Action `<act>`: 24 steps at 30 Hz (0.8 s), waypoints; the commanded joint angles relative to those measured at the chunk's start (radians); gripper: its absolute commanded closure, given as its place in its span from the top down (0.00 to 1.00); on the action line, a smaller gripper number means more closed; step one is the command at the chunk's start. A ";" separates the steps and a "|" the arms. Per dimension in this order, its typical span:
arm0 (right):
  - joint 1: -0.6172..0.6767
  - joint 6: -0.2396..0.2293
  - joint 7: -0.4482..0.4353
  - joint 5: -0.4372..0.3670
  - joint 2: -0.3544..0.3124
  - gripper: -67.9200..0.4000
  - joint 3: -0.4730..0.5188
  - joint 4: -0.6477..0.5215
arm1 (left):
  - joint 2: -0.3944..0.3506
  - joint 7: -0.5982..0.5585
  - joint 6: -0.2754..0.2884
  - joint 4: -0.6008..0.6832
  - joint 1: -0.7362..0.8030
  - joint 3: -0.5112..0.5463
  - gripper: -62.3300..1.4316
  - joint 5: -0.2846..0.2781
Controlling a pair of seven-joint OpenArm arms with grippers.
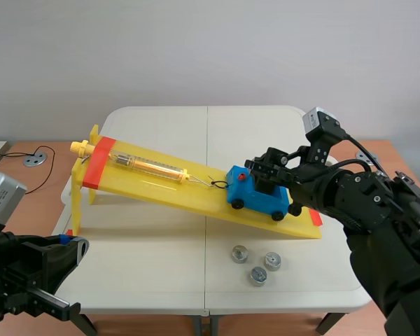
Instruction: Place the four metal weights on the blue cart on the ramp.
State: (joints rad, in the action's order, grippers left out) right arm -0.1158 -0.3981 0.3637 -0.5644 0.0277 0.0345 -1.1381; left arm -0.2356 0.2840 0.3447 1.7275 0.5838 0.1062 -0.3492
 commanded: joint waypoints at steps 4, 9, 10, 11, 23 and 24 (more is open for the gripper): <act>-0.018 -0.169 -0.145 -0.053 -0.029 0.46 0.049 -0.174 | 0.005 -0.103 0.026 0.069 -0.019 0.010 0.06 -0.074; 0.072 -0.180 -0.144 -0.054 -0.098 0.47 0.076 -0.293 | 0.005 -0.103 0.026 0.069 -0.019 0.010 0.06 -0.074; 0.090 -0.180 -0.144 -0.056 -0.111 0.47 0.082 -0.318 | 0.005 -0.103 0.026 0.069 -0.019 0.010 0.06 -0.074; 0.108 -0.180 -0.143 -0.056 -0.125 0.47 0.089 -0.341 | 0.005 -0.103 0.026 0.069 -0.019 0.010 0.06 -0.074; 0.338 -0.229 -0.100 -0.072 -0.323 0.47 0.118 -0.624 | 0.005 -0.103 0.026 0.069 -0.019 0.010 0.06 -0.074; 0.357 -0.232 -0.095 -0.072 -0.340 0.47 0.118 -0.641 | 0.005 -0.103 0.026 0.069 -0.019 0.010 0.06 -0.074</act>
State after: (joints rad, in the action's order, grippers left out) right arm 0.2657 -0.5659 0.3695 -0.5659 -0.2428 0.1356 -1.6787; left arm -0.2356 0.2840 0.3447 1.7275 0.5838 0.1062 -0.3492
